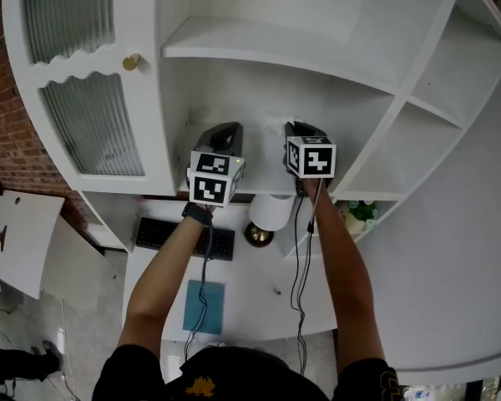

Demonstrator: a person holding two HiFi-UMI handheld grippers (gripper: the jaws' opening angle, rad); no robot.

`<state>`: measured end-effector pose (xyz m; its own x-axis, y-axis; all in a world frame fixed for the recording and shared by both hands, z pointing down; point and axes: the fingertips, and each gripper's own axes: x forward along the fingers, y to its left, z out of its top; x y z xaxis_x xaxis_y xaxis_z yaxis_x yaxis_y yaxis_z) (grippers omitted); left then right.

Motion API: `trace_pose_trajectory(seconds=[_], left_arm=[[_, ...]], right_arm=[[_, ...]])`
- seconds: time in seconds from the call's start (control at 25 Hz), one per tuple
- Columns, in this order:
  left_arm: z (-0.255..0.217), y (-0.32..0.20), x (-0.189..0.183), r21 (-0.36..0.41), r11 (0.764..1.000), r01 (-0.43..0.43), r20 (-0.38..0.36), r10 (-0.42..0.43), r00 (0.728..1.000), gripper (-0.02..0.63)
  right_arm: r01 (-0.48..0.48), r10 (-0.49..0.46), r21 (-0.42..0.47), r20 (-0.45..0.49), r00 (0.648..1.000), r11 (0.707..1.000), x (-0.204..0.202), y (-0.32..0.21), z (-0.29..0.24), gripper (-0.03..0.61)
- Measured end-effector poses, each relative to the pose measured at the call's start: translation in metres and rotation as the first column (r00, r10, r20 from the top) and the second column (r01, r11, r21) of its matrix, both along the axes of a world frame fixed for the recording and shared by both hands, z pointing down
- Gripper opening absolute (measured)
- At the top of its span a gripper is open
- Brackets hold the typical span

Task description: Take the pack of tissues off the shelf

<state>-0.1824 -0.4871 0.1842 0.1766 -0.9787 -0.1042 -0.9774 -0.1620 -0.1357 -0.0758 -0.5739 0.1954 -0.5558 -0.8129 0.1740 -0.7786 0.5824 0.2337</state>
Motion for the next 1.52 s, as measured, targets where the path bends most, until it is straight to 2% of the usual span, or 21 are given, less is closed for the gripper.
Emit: trace_pose_trajectory(seconds=[0.12,0.52,0.84,0.92,1.08,1.36,1.52], left_arm=[[0.001,0.016,0.008,0.015,1.000,0.002,0.016,-0.003,1.000,0.017],[-0.004,0.073,0.019,0.042,0.999,0.013,0.002,-0.013,1.000,0.017],[-0.004,0.126,0.027,0.089,0.996,0.022,0.036,-0.026,0.999,0.017],[0.003,0.146,0.025,0.101,0.994,0.027,0.017,-0.029,0.999,0.017],[0.024,0.179,0.023,0.108,0.991,0.075,0.016,-0.077,0.997,0.017],[0.046,0.191,0.027,0.069,0.995,0.070,-0.040,-0.068,0.997,0.017],[0.043,0.199,0.025,0.085,0.993,0.078,-0.042,-0.074,0.996,0.017]], right_arm=[[0.014,-0.015,0.036,0.039,0.999,0.999,0.006,0.025,-0.014,0.043],[0.050,-0.065,0.128,0.117,0.991,0.990,0.023,0.108,-0.038,0.043],[0.072,-0.108,0.201,0.174,0.979,0.977,0.041,0.180,-0.045,0.043],[0.098,-0.138,0.202,0.197,0.971,0.975,0.048,0.201,-0.037,0.043],[0.067,-0.109,0.167,0.257,0.960,0.984,0.073,0.229,-0.008,0.043],[0.065,-0.114,0.202,0.241,0.964,0.977,0.071,0.255,-0.006,0.043],[0.061,-0.114,0.218,0.237,0.965,0.974,0.072,0.263,-0.007,0.043]])
